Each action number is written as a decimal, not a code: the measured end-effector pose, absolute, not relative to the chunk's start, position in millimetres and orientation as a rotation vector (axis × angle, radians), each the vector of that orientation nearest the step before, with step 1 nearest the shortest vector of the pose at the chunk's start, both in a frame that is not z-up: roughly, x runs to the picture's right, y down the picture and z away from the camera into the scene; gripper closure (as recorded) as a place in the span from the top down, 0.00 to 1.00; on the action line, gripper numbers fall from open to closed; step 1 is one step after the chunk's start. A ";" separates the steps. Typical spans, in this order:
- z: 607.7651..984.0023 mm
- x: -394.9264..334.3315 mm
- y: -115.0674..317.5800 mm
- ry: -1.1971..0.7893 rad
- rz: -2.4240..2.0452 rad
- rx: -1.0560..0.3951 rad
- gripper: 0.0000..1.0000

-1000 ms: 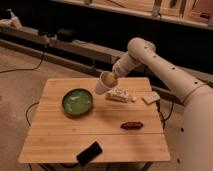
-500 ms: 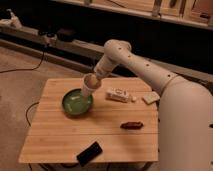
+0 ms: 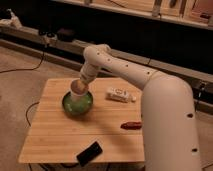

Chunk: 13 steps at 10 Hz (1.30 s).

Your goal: Place the ceramic cup in the ceramic bowl

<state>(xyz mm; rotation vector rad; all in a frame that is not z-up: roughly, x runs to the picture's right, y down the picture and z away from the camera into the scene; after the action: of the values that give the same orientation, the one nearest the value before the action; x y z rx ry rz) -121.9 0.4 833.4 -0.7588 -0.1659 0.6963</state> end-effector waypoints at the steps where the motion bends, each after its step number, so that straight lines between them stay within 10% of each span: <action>1: 840.5 -125.1 5.0 -0.139 0.696 -0.765 0.00; 4: 861.6 -127.9 13.3 -0.068 0.687 -0.767 0.05; 11: 891.3 -129.7 22.7 0.025 0.685 -0.776 0.75; 13: 893.1 -129.6 23.0 0.040 0.689 -0.792 0.80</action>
<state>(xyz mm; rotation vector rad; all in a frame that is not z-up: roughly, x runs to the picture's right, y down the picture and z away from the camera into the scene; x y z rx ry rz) -129.6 23.0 893.1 -0.7917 0.0401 0.6886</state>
